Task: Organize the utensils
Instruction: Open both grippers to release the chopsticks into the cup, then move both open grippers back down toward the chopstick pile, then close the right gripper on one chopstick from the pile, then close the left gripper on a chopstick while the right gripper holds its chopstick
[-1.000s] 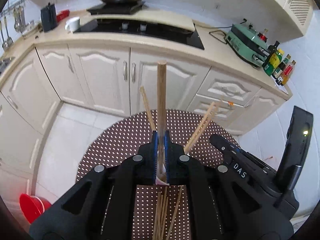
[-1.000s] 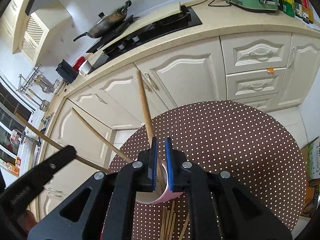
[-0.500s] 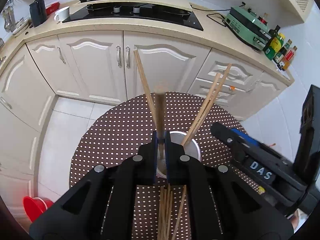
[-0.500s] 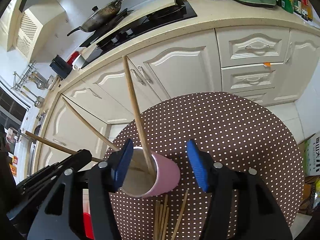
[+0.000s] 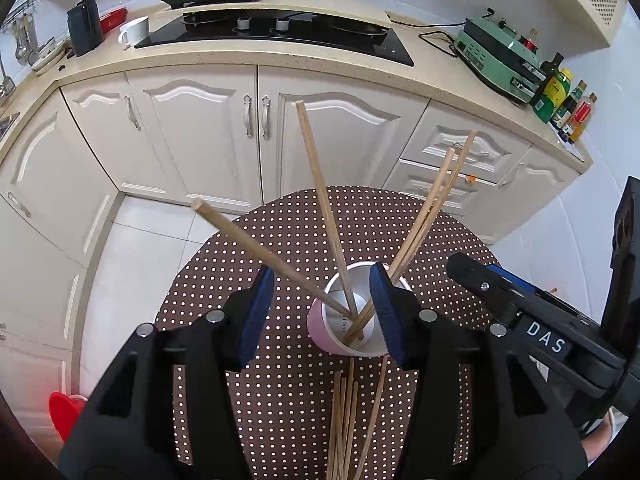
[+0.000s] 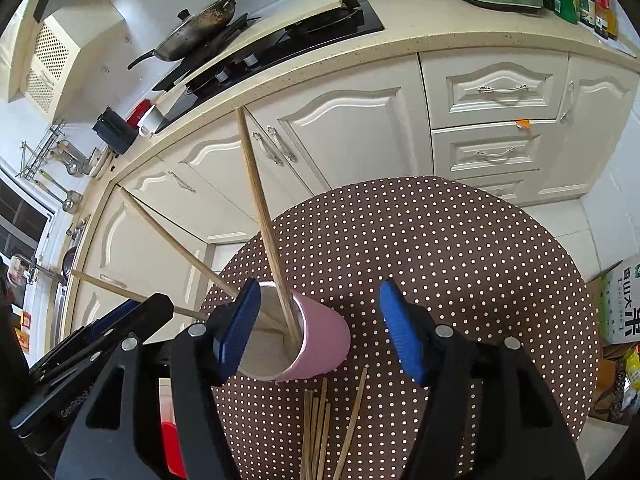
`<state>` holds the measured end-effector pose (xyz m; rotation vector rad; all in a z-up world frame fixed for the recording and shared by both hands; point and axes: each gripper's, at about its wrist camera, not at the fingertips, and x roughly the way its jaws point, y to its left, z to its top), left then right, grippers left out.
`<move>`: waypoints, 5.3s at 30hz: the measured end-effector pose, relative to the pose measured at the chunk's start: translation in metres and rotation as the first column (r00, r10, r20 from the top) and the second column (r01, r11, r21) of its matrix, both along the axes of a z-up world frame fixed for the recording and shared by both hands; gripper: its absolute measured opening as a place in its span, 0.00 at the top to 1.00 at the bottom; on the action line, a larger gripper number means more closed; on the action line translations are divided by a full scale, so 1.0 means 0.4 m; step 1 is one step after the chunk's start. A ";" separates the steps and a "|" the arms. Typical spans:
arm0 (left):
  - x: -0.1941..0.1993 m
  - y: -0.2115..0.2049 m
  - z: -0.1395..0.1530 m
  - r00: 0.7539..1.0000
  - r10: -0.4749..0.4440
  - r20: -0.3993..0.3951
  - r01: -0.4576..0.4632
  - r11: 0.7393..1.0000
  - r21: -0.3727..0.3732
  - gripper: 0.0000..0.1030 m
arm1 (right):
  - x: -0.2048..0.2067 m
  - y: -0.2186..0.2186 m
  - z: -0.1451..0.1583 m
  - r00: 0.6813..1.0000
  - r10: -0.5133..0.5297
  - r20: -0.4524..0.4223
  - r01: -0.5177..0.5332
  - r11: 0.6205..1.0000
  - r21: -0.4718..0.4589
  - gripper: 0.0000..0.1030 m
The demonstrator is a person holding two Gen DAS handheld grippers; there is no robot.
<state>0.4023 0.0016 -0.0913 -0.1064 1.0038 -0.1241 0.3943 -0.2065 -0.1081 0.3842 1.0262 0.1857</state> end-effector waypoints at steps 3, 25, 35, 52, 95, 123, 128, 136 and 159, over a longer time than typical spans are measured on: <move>-0.009 0.000 -0.001 1.000 0.000 -0.003 0.000 1.000 0.004 0.52 | -0.010 0.001 0.004 1.000 -0.002 0.001 0.002 1.000 0.001 0.41; -0.130 0.023 0.036 0.999 0.001 0.041 -0.001 1.000 0.008 0.52 | -0.127 0.008 0.069 0.998 -0.001 0.056 0.002 1.000 -0.021 0.32; -0.192 0.026 0.067 0.997 0.002 0.073 -0.003 1.000 0.010 0.51 | -0.185 0.009 0.097 0.996 -0.008 0.084 0.010 0.999 -0.030 0.23; -0.306 0.019 0.064 0.997 0.003 0.071 -0.005 1.000 0.028 0.48 | -0.285 -0.015 0.071 0.999 -0.044 0.031 0.045 0.999 -0.028 0.15; -0.396 0.043 -0.280 0.955 0.030 -0.295 0.007 0.992 0.125 0.36 | -0.325 0.079 -0.288 0.947 0.057 -0.316 -0.116 0.978 -0.172 0.27; -0.282 0.074 -0.412 0.890 -0.023 -0.455 0.043 0.998 0.034 0.34 | -0.273 0.258 -0.327 0.955 0.144 -0.259 -0.225 0.921 -0.318 0.78; -0.245 0.049 -0.432 0.883 -0.039 -0.468 0.066 0.997 0.041 0.34 | -0.281 0.208 -0.314 0.962 0.129 -0.241 -0.190 0.950 -0.249 0.87; -0.191 0.002 -0.454 0.878 -0.036 -0.478 0.074 0.995 0.060 0.30 | -0.292 0.146 -0.312 0.966 0.124 -0.226 -0.170 0.965 -0.201 0.90; -0.073 -0.088 -0.462 0.901 -0.001 -0.434 0.060 0.991 0.122 0.76 | -0.305 0.059 -0.315 0.968 0.103 -0.229 -0.134 0.983 -0.124 0.90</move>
